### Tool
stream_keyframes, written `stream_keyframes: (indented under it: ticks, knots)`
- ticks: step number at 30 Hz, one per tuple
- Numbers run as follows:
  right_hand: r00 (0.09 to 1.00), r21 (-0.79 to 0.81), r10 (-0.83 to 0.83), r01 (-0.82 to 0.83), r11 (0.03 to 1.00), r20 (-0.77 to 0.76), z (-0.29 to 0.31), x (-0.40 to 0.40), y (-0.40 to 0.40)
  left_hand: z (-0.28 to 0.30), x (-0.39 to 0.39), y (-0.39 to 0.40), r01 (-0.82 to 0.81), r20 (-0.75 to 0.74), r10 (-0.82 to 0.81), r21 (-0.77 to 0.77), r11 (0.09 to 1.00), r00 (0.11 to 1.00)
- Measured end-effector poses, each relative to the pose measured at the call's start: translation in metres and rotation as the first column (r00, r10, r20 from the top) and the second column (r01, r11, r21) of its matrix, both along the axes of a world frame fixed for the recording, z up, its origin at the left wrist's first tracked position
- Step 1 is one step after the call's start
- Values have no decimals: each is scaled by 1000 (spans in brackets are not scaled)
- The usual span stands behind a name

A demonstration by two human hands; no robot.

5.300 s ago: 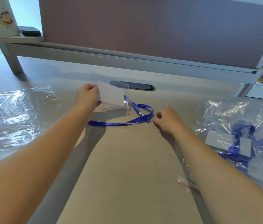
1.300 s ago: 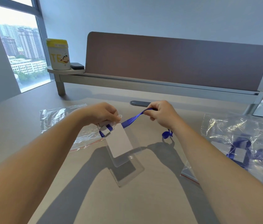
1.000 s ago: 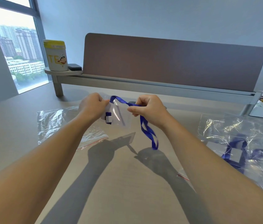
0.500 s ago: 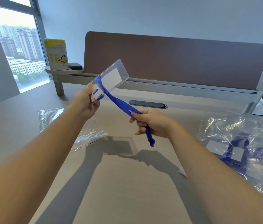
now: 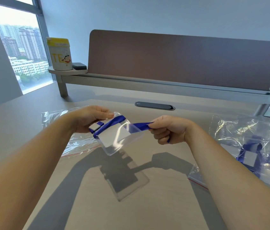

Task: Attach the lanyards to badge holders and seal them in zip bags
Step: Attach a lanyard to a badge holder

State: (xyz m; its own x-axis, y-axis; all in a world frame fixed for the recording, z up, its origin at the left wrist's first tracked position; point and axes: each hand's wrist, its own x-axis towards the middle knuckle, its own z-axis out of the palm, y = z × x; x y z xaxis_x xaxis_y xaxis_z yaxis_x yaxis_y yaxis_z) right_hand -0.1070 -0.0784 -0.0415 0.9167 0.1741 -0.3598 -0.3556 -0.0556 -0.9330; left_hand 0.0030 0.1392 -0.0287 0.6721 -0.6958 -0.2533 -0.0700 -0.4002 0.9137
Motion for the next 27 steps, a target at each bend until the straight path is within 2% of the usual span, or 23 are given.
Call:
stream_keyframes:
  ticks: [2,4,6,8,11,14,17,19,22,27]
  knots:
    - [1000,43,-9,8,999,4,2,-1,0,-2,3,3,-12,35,11,27,1000,999]
    - [996,54,-92,92,994,7,1,1,1,-2,3,3,10,51,-12,42,999,999]
    - [979,-53,-193,197,979,68,1,5,6,0,0,2,53,75,-59,85,995,995]
    - [943,-147,-288,313,938,169,4,8,15,0,-3,-4,46,182,-78,172,984,980]
    - [863,-153,-403,462,874,305,12,14,30,1,-8,-18,-167,444,66,193,967,894]
    - [783,-255,-384,549,796,489,18,18,46,-1,-9,-30,-402,529,338,6,916,778]
    - [738,-400,-224,565,722,637,20,18,61,1,-11,-35,-529,327,567,-205,823,756]
    - [696,-435,-157,591,679,700,17,19,66,4,-15,-36,-582,157,634,-280,764,757]
    - [622,-441,-99,649,620,776,13,20,71,7,-19,-37,-641,-96,657,-361,678,748]
    - [537,-488,63,704,516,841,7,22,76,8,-16,-34,-705,-390,589,-439,556,708]
